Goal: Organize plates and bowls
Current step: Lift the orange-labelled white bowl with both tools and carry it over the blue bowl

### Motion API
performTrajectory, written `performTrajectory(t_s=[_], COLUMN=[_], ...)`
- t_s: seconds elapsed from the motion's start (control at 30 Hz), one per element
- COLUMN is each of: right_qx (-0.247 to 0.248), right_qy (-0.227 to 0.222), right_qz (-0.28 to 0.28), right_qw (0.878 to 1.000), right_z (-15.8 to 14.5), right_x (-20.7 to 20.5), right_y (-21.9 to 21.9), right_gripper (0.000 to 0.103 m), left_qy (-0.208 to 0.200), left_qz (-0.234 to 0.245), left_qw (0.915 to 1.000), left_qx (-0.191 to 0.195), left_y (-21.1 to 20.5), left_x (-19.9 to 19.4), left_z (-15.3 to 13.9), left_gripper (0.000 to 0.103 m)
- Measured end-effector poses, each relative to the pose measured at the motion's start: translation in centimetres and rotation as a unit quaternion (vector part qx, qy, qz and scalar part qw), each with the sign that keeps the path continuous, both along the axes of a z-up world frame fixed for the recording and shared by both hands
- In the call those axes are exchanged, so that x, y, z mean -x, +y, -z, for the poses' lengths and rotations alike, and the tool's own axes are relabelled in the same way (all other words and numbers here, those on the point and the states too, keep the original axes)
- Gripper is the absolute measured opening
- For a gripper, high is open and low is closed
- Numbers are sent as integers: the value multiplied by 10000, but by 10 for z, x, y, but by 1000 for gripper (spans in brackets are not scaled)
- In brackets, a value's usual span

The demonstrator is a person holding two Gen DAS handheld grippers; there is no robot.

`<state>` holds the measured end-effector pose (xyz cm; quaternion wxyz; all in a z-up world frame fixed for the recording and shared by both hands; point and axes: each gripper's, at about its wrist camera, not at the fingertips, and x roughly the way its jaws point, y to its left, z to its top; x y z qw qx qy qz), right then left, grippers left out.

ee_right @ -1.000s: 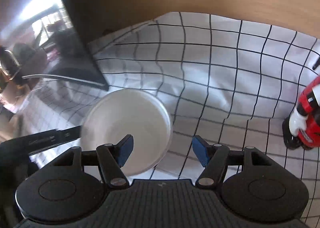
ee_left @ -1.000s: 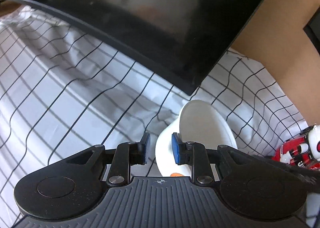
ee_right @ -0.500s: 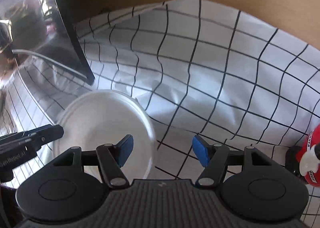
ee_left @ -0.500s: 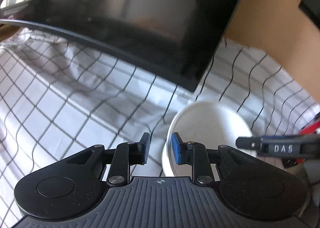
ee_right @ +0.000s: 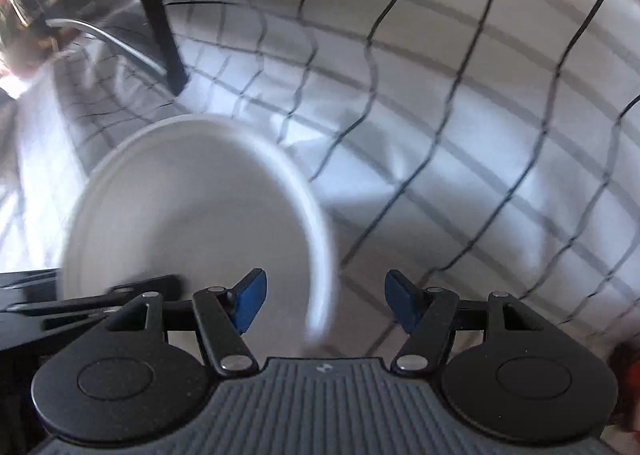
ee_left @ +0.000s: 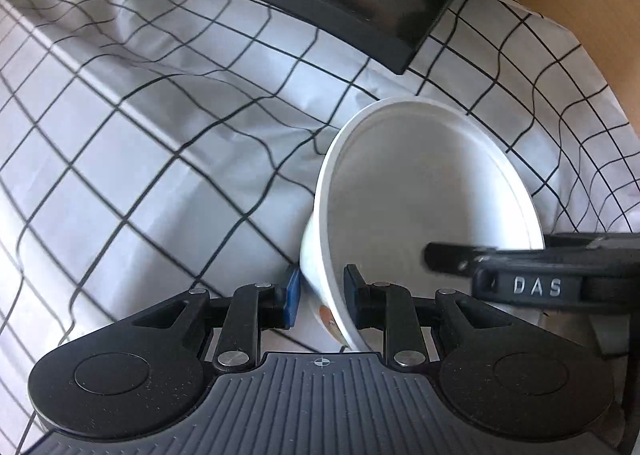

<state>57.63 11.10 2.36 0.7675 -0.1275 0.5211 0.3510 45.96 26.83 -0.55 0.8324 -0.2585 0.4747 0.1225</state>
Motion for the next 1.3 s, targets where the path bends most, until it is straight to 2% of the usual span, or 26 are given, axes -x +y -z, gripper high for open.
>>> performTrajectory(t_s=[0.1, 0.17, 0.2, 0.3, 0.37, 0.4, 0.43, 0.53, 0.67, 0.9, 1.0, 1.1, 1.3], right_qx=[-89, -97, -90, -92, -44, -6, 29, -2, -269, -620, -689, -619, -204], right_qy=[102, 178, 219, 189, 157, 149, 138, 108, -38, -698, -1019, -1307, -1802], right_qz=[2, -51, -70, -54, -58, -79, -64, 106, 254, 547, 902, 1423, 2299], right_qw=[9999, 9998, 9997, 9998, 9999, 9999, 9999, 9999, 9993, 9941, 9883, 9792, 9562], right_z=[4, 5, 6, 5, 7, 7, 7, 0, -31, -107, -136, -164, -203], right_x=[-1, 0, 0, 1, -1, 0, 0, 2, 14, 52, 72, 98, 150], right_y=[1, 2, 2, 4, 7, 9, 10, 5, -8, -33, -65, -110, -213], right_gripper=[59, 49, 49, 42, 32, 31, 28, 27, 25, 25, 25, 25, 25], left_qy=[-24, -35, -24, -20, -13, -6, -4, -82, -327, -822, -1062, -1356, -1742], left_qz=[143, 257, 296, 273, 305, 304, 280, 236, 244, 494, 931, 1444, 2591], left_qw=[9999, 9996, 9995, 9996, 9995, 9995, 9996, 9993, 9989, 9953, 9900, 9800, 9477], left_qx=[-30, -71, -93, -89, -111, -109, -85, 265, 232, -113, -33, 168, 658], left_y=[-2, -3, -3, -3, -4, -3, -2, 5, 3, -15, -35, -68, -160], left_x=[-5, -9, -10, -9, -10, -9, -9, -1, 10, 27, 32, 35, 43], left_z=[2, 2, 2, 3, 3, 3, 4, 1, -30, -114, -141, -162, -188], left_gripper=[26, 26, 26, 26, 26, 23, 21, 18, 18, 20, 20, 19, 20])
